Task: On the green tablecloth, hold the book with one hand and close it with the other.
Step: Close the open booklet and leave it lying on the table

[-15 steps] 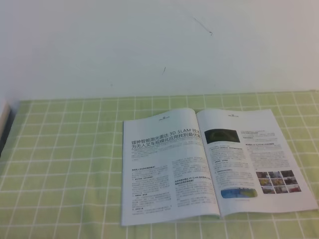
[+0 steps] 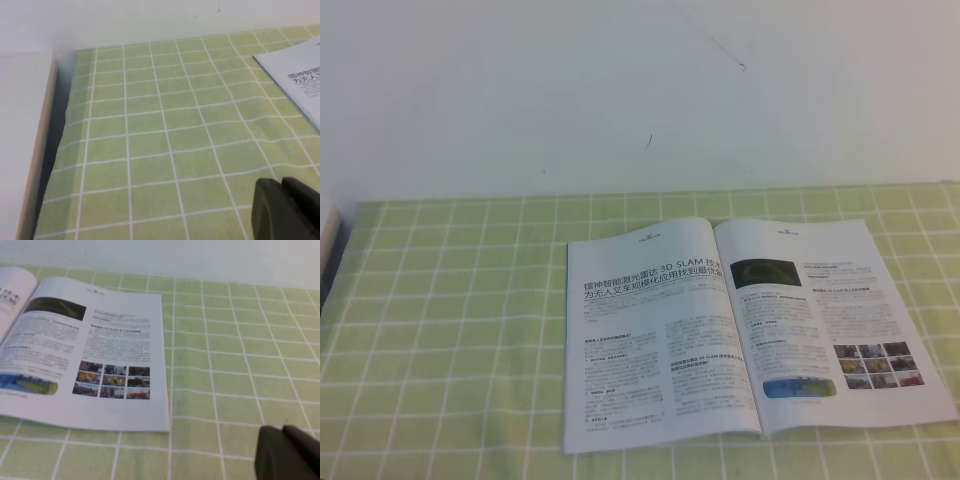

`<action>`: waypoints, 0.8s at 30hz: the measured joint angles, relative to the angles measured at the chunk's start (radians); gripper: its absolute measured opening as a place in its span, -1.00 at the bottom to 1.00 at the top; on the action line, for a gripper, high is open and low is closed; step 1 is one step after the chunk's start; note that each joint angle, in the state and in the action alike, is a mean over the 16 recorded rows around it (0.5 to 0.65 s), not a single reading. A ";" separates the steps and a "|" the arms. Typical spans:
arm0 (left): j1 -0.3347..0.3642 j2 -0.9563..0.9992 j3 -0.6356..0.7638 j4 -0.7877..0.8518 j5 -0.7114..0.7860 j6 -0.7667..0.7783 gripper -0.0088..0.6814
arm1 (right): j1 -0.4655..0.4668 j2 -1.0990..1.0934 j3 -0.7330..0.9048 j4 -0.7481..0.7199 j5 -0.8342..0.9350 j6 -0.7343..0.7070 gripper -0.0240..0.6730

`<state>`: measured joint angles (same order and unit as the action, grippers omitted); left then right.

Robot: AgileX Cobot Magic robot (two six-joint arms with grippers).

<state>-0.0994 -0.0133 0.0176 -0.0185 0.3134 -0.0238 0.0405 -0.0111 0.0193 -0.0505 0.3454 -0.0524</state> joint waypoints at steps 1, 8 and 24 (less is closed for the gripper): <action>0.000 0.000 0.000 0.000 -0.003 0.000 -0.98 | 0.000 0.000 0.000 0.000 -0.002 0.000 -0.94; 0.000 0.000 0.002 0.000 -0.026 -0.003 -0.98 | 0.000 0.000 0.003 -0.002 -0.020 0.000 -0.94; 0.000 0.000 0.003 0.000 -0.053 -0.004 -0.98 | 0.000 0.000 0.007 -0.005 -0.066 0.000 -0.94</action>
<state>-0.0994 -0.0133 0.0208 -0.0185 0.2600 -0.0278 0.0405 -0.0111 0.0267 -0.0553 0.2794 -0.0524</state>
